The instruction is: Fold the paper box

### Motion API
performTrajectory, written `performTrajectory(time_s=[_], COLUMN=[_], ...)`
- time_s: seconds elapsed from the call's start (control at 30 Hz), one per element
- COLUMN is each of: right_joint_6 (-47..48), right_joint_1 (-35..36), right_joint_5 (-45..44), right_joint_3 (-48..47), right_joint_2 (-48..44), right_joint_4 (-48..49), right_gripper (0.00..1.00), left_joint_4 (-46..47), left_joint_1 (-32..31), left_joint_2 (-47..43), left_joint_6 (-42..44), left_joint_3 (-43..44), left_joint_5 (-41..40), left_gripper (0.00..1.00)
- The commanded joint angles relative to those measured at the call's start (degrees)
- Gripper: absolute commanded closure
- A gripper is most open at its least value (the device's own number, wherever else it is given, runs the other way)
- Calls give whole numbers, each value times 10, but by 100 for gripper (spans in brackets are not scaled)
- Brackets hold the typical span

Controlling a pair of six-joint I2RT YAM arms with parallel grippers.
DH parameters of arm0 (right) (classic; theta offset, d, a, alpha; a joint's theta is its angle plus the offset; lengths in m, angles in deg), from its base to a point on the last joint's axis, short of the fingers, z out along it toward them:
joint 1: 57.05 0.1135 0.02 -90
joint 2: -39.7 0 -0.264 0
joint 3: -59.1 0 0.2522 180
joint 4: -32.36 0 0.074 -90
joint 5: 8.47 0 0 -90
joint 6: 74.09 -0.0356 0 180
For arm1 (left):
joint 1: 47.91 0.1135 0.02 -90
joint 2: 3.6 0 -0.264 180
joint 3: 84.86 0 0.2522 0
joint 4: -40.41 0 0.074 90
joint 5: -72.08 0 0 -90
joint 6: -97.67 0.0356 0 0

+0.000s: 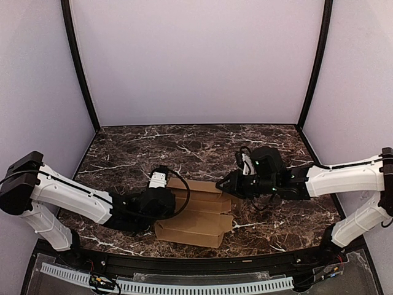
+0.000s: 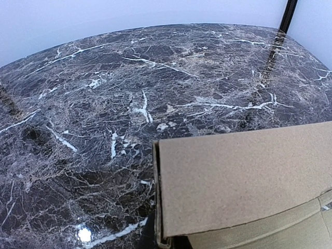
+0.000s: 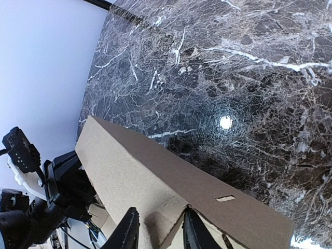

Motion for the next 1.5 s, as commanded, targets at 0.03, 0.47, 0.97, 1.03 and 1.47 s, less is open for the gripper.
performTrajectory(time_s=[0.03,0.47,0.97,1.03,1.47], right_joint_6=[25,103,79,77,-1], right_joint_1=[1,1,-23,-26,-34], right_joint_5=[-8,-37,-127,-106,45], right_joint_3=[-9,35,138,151,225], right_joint_2=[-30,-210,-356,-345,-249], right_joint_4=[-11,-132,-254,-213,161], right_gripper=[64,55,49,48,46], left_joint_4=[5,-3,198,222,336], left_joint_1=[-7,-7,90,98,117], left_joint_2=[-18,-34,-92,-99,-123], left_joint_6=[-1,-8,-60,-73,-140], left_joint_3=[0,1,-107,-121,-192], left_joint_5=[-2,-32,190,212,289], left_gripper=[99,99,99,99,99])
